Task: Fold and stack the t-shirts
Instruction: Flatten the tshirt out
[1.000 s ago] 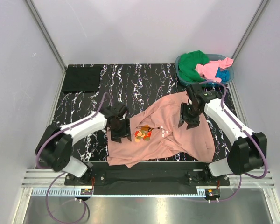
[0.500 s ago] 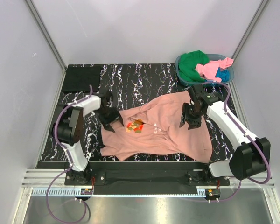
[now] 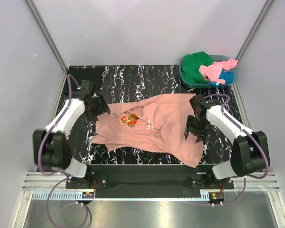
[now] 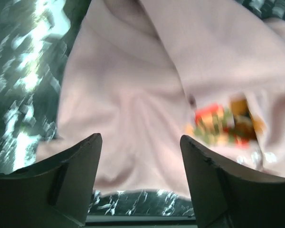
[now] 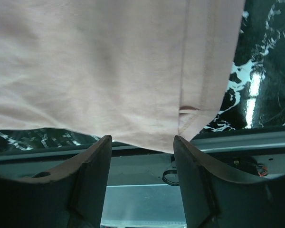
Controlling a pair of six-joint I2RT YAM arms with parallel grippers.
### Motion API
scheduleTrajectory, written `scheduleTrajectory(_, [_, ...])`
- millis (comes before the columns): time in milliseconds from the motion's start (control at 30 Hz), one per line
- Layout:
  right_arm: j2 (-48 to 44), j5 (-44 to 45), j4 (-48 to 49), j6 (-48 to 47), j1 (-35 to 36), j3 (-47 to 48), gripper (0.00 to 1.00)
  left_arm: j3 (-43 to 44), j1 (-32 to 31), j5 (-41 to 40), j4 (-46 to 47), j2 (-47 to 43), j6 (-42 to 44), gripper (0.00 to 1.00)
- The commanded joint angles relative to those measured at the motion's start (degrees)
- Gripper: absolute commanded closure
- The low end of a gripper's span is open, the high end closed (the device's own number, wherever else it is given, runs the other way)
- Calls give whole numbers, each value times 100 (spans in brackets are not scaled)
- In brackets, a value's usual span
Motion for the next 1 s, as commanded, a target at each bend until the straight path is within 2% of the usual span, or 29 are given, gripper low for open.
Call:
scheduleTrajectory(0, [-145, -181, 146, 277, -268, -506, 39, -741, -15, -305, -45, -1465, 73, 24])
scheduleTrajectory(133, [-497, -806, 602, 717, -829, -1262, 42, -1620, -7, -15, -221, -2380, -128, 22])
scheduleTrajectory(233, [-629, -930, 892, 901, -1015, -1658, 48, -2042, 28, 3, -239, -2619, -191, 23])
scheduleTrajectory(367, [-525, -1202, 1376, 1077, -1139, -2186, 54, -1965, 283, -23, -405, -2699, -7, 25])
scheduleTrajectory(533, [-165, -693, 1535, 972, -1130, -1985, 54, -1639, 424, 46, -502, -2567, 222, 25])
scheduleTrajectory(633, [-32, -754, 1614, 972, -1139, -1905, 58, -1595, 441, 91, -520, -2514, 222, 25])
scheduleTrajectory(767, [-180, -666, 1412, 920, -1139, -1677, 78, -1612, 459, 109, -494, -2514, 231, 25])
scheduleTrajectory(800, [-234, -649, 1342, 928, -1130, -1616, 95, -1604, 468, 100, -511, -2514, 231, 26])
scheduleTrajectory(833, [-286, -649, 1202, 911, -1139, -1423, 100, -1604, 468, 82, -520, -2514, 231, 26])
scheduleTrajectory(967, [-419, -307, 675, 771, -1139, -562, 100, -1507, 477, -32, -564, -2540, 179, 25])
